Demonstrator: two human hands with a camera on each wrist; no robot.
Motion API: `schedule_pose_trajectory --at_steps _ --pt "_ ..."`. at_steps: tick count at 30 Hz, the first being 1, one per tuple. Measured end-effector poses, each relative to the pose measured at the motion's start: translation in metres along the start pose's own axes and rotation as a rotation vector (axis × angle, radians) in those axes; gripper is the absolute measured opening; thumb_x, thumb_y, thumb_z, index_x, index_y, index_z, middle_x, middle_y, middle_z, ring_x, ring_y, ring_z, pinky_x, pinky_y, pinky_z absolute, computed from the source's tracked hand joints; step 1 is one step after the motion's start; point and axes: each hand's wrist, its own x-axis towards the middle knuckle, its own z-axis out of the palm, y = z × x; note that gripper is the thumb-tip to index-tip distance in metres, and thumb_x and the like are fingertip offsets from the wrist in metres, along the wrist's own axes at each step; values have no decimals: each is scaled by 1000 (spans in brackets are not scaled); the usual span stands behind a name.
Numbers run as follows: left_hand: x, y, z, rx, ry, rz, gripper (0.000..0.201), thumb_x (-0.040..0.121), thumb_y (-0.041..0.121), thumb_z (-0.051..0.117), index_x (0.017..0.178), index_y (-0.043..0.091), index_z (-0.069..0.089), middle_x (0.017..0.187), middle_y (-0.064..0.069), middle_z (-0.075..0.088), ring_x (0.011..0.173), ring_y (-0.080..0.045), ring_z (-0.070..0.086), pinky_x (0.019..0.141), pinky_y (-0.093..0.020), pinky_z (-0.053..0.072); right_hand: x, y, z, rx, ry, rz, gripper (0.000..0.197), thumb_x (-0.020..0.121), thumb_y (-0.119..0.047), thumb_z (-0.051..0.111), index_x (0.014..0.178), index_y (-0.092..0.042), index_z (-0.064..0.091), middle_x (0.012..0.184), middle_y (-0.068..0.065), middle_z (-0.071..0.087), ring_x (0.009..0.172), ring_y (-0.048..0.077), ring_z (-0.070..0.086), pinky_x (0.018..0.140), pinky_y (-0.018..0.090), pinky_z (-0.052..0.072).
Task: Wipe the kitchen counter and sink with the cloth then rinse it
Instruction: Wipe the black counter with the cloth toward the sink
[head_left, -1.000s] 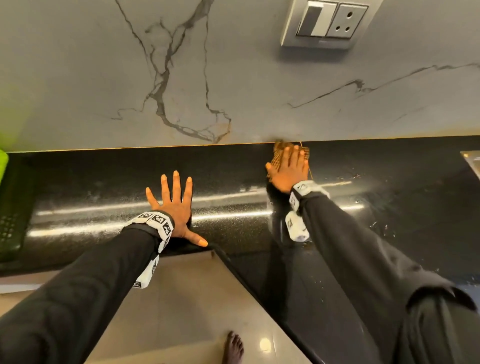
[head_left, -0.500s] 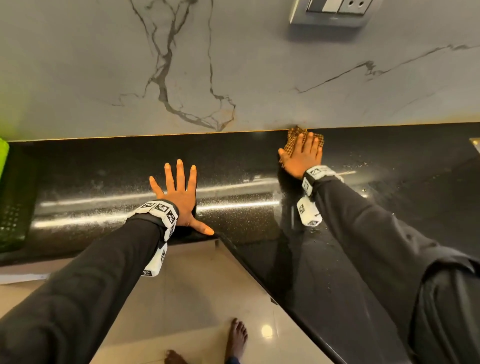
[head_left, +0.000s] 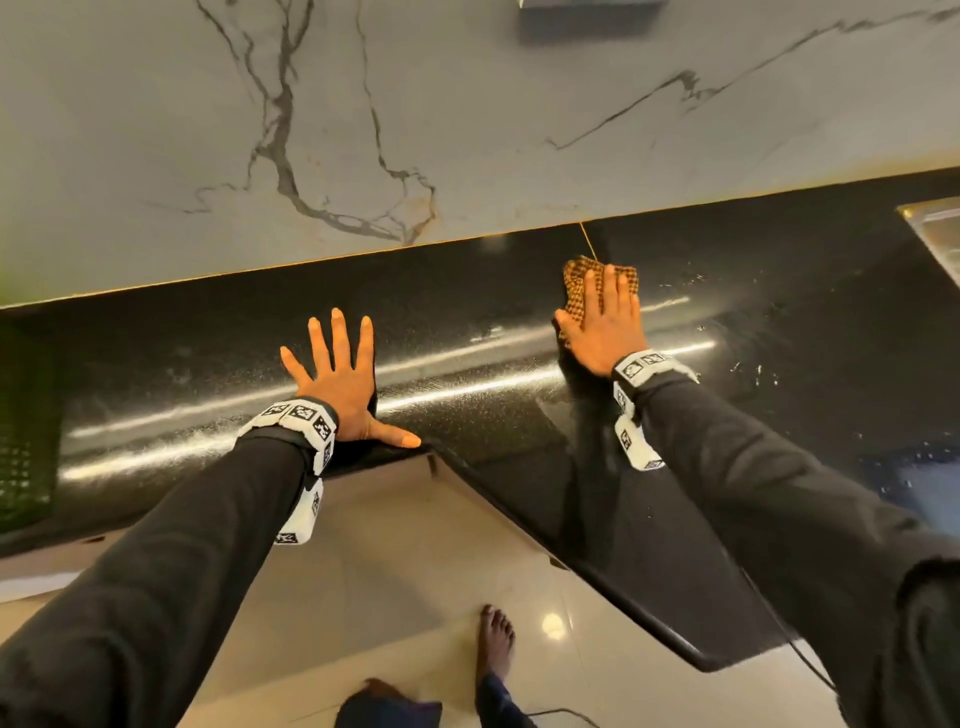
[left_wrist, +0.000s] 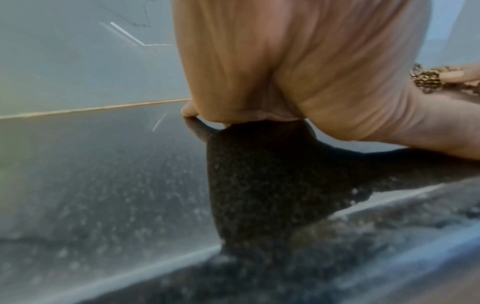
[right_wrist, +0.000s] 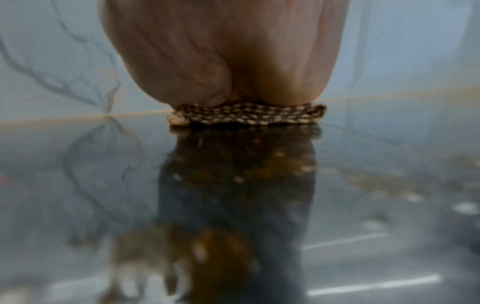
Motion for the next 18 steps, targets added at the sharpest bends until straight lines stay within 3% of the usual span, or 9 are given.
schedule_pose_trajectory --at_steps 3,5,7,9,11,13,16,18 --pt "-1 2 -3 -10 -11 0 181 20 107 49 144 20 -49 151 -19 -53 141 -50 -42 112 -82 -7 -34 -33 10 -10 -3 -64 86 99 -68 10 159 -9 -8 165 22 -15 153 41 -11 125 56 -2" --pt "1 4 -5 3 -22 -1 183 18 107 50 145 20 -48 151 -20 -53 142 -51 -41 111 -83 -4 -73 -55 30 -41 -3 -293 81 102 -64 13 160 -12 -8 166 19 -16 154 38 -13 125 54 0" --pt "0 5 -7 -9 -49 -35 185 17 107 51 145 19 -48 151 -21 -53 142 -52 -40 111 -84 -2 -80 -41 32 -40 -31 -439 76 104 -61 18 161 -17 -6 168 11 -15 155 30 -13 126 50 0" --pt "2 6 -9 14 -56 -38 185 17 107 53 145 18 -48 151 -21 -53 142 -53 -40 110 -84 -3 -58 -6 19 -16 14 -288 78 102 -62 17 162 -15 0 168 13 -9 156 34 -6 126 52 3" --pt "3 6 -10 8 -66 -42 186 16 108 52 144 17 -49 150 -22 -54 142 -53 -40 110 -85 -3 -39 20 2 17 33 -8 84 99 -65 14 161 -9 2 168 19 -4 155 38 -1 125 54 6" --pt "2 3 -8 10 -67 -28 186 15 108 50 144 17 -49 149 -23 -54 141 -54 -41 109 -85 -3 -46 12 3 19 -16 83 85 100 -66 13 160 -10 -7 166 20 -14 154 37 -11 126 52 -2" --pt "1 5 -12 7 -76 -24 186 14 108 48 146 17 -47 151 -23 -52 141 -54 -40 109 -85 -2 -102 -47 26 -3 -23 -165 83 99 -66 4 159 -13 -12 164 19 -21 152 37 -19 124 50 -8" --pt "-2 5 -14 7 -84 -24 186 14 106 50 147 16 -46 152 -24 -50 142 -55 -38 110 -85 -1 -140 -60 45 -38 -17 -336 77 102 -62 10 161 -16 -9 167 13 -18 154 30 -18 126 47 -5"
